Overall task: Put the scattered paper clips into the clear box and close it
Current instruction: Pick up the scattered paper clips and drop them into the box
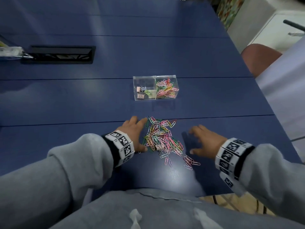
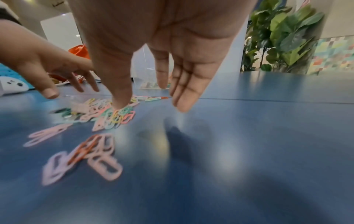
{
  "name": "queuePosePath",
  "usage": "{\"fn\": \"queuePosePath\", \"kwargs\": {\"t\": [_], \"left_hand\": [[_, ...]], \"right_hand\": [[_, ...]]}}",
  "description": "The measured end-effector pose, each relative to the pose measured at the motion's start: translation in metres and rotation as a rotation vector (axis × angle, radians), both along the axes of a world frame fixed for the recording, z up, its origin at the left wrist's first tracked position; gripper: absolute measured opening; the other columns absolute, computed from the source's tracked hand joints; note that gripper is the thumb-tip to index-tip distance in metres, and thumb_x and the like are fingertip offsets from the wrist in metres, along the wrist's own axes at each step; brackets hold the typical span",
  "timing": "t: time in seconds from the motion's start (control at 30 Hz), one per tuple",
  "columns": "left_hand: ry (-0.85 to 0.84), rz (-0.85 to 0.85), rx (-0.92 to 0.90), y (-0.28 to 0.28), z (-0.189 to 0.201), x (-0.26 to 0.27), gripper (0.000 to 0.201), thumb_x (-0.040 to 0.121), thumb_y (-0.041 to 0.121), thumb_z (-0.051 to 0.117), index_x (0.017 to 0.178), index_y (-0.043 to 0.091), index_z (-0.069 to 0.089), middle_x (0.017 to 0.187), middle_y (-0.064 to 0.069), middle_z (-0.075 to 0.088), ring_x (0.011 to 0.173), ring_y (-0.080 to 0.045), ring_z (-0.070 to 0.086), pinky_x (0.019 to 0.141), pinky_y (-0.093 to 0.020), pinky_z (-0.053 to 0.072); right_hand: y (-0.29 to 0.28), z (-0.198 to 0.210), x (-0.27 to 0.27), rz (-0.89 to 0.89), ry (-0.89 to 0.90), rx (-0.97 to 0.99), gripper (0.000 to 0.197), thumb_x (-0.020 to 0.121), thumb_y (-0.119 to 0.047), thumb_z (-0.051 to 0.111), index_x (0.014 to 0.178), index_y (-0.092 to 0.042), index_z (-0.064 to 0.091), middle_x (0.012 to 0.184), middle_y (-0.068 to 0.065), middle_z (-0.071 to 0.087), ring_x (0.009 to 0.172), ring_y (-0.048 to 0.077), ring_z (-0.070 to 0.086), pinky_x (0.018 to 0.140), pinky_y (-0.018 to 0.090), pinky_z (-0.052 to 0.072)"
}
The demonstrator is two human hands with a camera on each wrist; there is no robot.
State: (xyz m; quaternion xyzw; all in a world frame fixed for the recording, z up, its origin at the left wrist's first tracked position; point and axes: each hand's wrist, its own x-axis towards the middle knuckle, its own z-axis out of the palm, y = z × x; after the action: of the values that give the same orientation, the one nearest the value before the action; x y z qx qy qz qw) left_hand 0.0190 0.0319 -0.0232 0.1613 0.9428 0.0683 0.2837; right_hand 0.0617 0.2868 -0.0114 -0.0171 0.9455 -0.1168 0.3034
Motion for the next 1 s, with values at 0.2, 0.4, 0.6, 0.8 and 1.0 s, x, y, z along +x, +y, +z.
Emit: {"fn": "queuePosePath", "kwargs": {"t": [0.2,0.4,0.6,0.8,1.0], "left_hand": [[-0.179,0.057,-0.029,-0.009,-0.006,0.033,0.093,0.066,0.04,0.079,0.138,0.02,0.024,0.137,-0.004,0.038,0.117,-0.027,0.054,0.095,-0.041,0.049],[-0.143,0.104,0.093,0.015,-0.013,0.027,0.076,0.076,0.028,0.074,0.136,0.019,0.029,0.138,-0.008,0.041,0.116,-0.027,0.054,0.093,-0.033,0.046],[-0.121,0.122,0.16,0.025,-0.009,0.005,0.071,0.08,0.019,0.068,0.14,0.023,0.029,0.132,-0.011,0.044,0.116,-0.03,0.053,0.093,-0.034,0.044],[-0.103,0.087,0.159,0.023,-0.014,-0.001,0.042,0.079,0.014,0.065,0.118,0.024,0.052,0.114,-0.008,0.05,0.104,-0.029,0.058,0.082,-0.028,0.045],[-0.086,0.097,0.142,0.015,-0.014,-0.011,0.026,0.081,0.016,0.064,0.106,0.02,0.06,0.091,0.001,0.046,0.098,-0.024,0.059,0.073,-0.022,0.036]], "right_hand": [[-0.013,-0.007,0.041,0.067,-0.196,0.054,0.06,0.077,-0.028,0.07,0.123,-0.017,0.034,0.125,0.003,0.049,0.103,0.02,0.053,0.081,0.022,0.038],[-0.057,-0.02,0.02,-0.029,-0.072,-0.12,0.047,0.081,-0.021,0.065,0.12,-0.014,0.042,0.119,0.009,0.056,0.106,0.025,0.055,0.081,0.022,0.038],[-0.071,-0.01,-0.008,0.07,0.069,-0.184,0.046,0.078,-0.029,0.068,0.116,-0.018,0.045,0.119,0.004,0.05,0.105,0.024,0.054,0.087,0.03,0.043],[-0.08,-0.015,-0.004,0.371,0.076,-0.088,0.021,0.082,-0.026,0.059,0.103,-0.02,0.058,0.111,0.005,0.052,0.102,0.027,0.056,0.079,0.035,0.047],[-0.068,0.006,-0.028,0.287,0.175,-0.213,0.008,0.082,-0.024,0.054,0.081,-0.022,0.062,0.087,-0.006,0.049,0.087,0.02,0.056,0.078,0.033,0.048]]}}
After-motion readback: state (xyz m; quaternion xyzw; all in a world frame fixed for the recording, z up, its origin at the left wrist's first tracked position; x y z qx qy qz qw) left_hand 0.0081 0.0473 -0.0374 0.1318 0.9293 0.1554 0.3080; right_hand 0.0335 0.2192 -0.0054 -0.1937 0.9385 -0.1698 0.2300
